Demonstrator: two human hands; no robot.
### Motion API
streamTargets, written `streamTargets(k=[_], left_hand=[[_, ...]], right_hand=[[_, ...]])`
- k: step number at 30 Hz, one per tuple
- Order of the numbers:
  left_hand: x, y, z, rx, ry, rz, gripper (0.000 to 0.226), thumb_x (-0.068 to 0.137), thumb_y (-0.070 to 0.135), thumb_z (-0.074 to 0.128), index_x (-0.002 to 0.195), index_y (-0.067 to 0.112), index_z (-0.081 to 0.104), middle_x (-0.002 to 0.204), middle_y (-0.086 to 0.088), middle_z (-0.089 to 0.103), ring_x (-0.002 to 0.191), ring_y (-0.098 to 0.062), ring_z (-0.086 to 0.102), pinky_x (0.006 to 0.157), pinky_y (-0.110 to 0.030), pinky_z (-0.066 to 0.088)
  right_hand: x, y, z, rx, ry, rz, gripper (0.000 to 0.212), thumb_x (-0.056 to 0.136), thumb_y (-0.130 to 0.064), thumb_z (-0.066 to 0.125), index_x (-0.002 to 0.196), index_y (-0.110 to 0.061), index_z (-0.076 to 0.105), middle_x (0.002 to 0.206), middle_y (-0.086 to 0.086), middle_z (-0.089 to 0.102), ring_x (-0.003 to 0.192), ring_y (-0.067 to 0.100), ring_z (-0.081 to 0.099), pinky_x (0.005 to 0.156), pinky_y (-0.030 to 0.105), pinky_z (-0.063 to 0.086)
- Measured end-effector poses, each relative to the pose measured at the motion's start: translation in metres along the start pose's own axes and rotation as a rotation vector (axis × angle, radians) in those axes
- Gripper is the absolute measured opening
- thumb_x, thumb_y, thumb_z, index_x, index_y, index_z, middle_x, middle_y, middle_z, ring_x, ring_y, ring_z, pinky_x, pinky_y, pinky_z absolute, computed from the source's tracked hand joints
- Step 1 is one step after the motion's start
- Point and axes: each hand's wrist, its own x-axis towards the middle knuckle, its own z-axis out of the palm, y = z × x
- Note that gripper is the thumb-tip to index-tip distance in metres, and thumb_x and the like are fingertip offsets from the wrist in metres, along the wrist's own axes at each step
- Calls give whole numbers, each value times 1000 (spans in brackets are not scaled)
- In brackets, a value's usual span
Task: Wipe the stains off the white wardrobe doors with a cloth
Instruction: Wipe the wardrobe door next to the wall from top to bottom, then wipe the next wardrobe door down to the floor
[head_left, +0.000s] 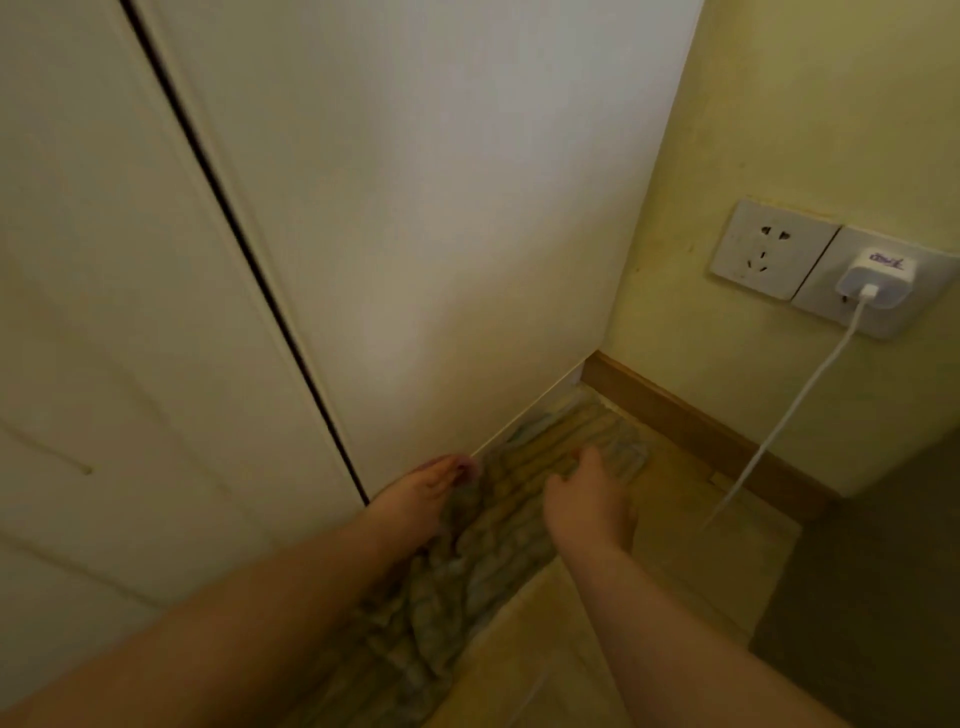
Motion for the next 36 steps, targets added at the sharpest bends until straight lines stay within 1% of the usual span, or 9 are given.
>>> streamTargets(k=[3, 4, 6, 8, 12, 16, 23, 29, 36], left_hand=[[-27, 4, -2, 161, 69, 7, 46, 98, 24, 27, 142, 19, 40, 149, -1, 38, 146, -20, -3, 107, -28, -23], [-42, 5, 4, 70, -101, 57, 45, 98, 20, 31, 139, 9, 44, 148, -10, 39, 146, -28, 7, 111, -34, -18], [-60, 2, -2, -9, -41, 52, 44, 95, 20, 31, 129, 11, 57, 138, -6, 52, 137, -19, 34, 117, -25, 3], [-70, -9, -11, -152, 86, 15, 39, 90, 25, 37, 113, 20, 67, 118, 6, 65, 117, -6, 55, 107, -17, 30], [-83, -24, -53, -337, 82, 97, 19, 72, 29, 73, 87, 18, 68, 84, -1, 68, 79, -22, 66, 73, -27, 52], [-77, -30, -98, -935, 211, -304, 29, 102, 26, 38, 106, 6, 58, 113, -15, 61, 107, -30, 55, 80, -33, 37], [-92, -64, -180, -1936, 133, -730, 44, 102, 21, 35, 59, 15, 40, 46, 0, 35, 45, -15, 33, 32, -11, 22], [-124, -117, -285, -2255, 90, -940, 46, 101, 22, 36, 56, 17, 38, 46, 2, 31, 48, -13, 21, 37, -10, 17], [-174, -198, -469, -2558, 236, -934, 44, 98, 14, 44, 54, 16, 37, 36, 3, 43, 49, -20, 54, 30, -14, 37]], right_hand=[[-11, -11, -3, 28, -3, -43, 46, 96, -21, 43, 140, -15, 33, 136, 8, 46, 126, 27, 40, 105, 41, 33], [-16, -13, -4, 30, 1, -58, 46, 95, -21, 43, 140, -15, 34, 136, 8, 46, 126, 27, 40, 105, 41, 33], [-23, -18, -6, 30, 9, -79, 44, 95, -21, 44, 137, -15, 36, 133, 8, 48, 124, 27, 42, 103, 42, 35], [-29, -22, -9, 33, 14, -93, 40, 94, -21, 44, 133, -15, 41, 128, 9, 51, 119, 27, 45, 100, 43, 38], [-40, -31, -18, 70, 29, -104, 32, 93, -20, 44, 125, -14, 47, 123, 11, 54, 116, 29, 47, 98, 41, 39], [-43, -47, -30, 166, 61, -80, 32, 92, -18, 47, 123, -11, 49, 124, 15, 55, 116, 32, 48, 97, 41, 39], [-63, -102, -78, 229, 13, -4, 37, 96, -15, 37, 132, -14, 41, 132, 14, 48, 119, 33, 45, 96, 38, 38], [-98, -172, -176, 256, -52, 8, 40, 95, -12, 33, 135, -13, 37, 134, 14, 46, 121, 32, 44, 98, 35, 37], [-145, -264, -340, 676, -16, 19, 46, 95, -6, 36, 140, -4, 28, 132, 19, 45, 111, 33, 50, 77, 32, 39]])
